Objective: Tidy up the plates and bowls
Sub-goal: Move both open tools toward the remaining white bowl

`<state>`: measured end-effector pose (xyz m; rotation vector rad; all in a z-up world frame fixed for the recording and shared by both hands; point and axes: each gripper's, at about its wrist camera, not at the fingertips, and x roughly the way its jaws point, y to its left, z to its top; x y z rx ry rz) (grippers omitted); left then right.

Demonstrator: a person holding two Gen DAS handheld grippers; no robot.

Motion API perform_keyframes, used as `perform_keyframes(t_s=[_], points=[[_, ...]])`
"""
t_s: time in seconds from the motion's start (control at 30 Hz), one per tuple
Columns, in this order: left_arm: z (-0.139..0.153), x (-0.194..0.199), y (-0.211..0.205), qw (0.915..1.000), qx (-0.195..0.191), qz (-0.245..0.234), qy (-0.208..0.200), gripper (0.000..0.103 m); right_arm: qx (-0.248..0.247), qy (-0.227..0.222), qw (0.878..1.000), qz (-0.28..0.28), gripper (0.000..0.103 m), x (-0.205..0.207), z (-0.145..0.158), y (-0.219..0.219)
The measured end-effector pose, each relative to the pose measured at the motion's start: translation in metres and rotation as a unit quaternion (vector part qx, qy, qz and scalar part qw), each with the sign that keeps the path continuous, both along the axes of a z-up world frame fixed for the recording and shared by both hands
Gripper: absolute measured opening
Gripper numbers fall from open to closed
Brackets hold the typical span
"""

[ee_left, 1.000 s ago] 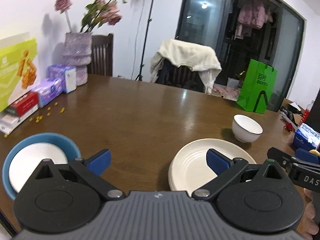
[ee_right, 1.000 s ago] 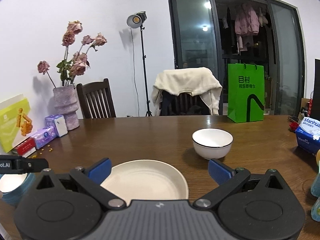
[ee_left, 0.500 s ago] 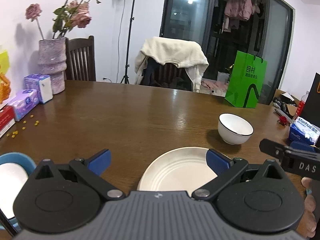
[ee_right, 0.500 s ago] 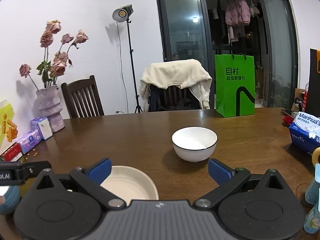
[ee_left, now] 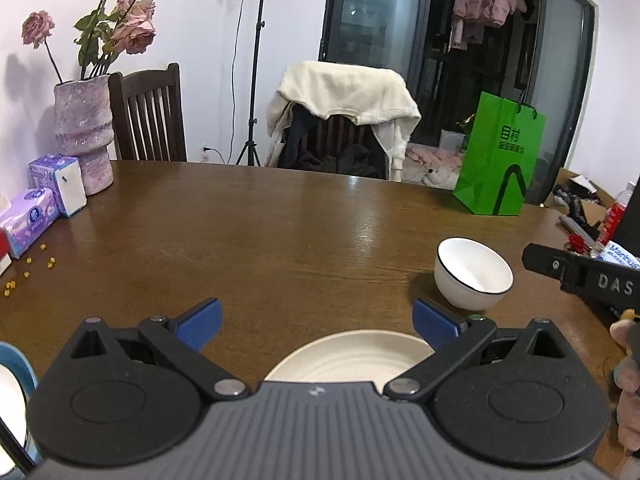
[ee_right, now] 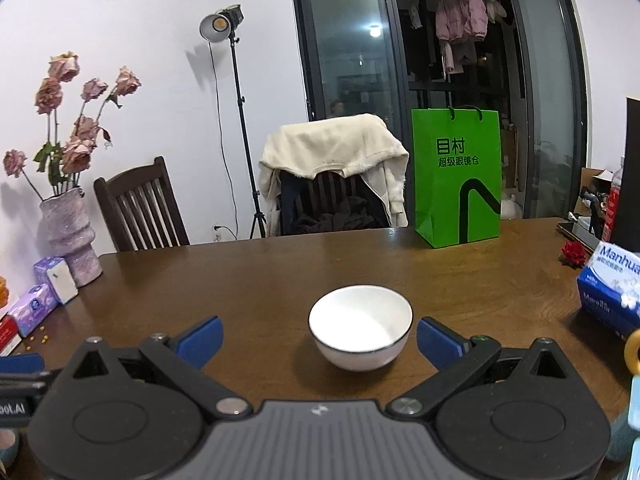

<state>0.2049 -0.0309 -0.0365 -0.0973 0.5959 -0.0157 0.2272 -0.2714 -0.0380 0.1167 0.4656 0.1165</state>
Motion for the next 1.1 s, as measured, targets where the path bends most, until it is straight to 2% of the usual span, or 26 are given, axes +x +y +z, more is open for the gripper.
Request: perform_keyframes(t_s=[0.17,0.43,0.73,1.1], points=[[0.012,0.019,-0.006,0.9998,0.010,0.018,0.003,0.103,-0.007,0.026,1.000,-0.012,0.103,0.033,0.011,-0.003],[0.029,0.050,-0.004,0.9990,0.003,0.045,0.007,0.103,0.034,0.046,0.998,-0.040,0.103,0.090,0.030,-0.016],[0.015,0.095,-0.022,0.9985,-0.003,0.044,0.032,0.103,0.028,0.084,0.996,-0.032,0.103,0.131,0.002,-0.027],[0.004,0.153,-0.067,0.9980,0.008,0.043,0.046,0.103,0.063,0.131,0.989,-0.039,0.103,0.168,-0.026,-0.061]])
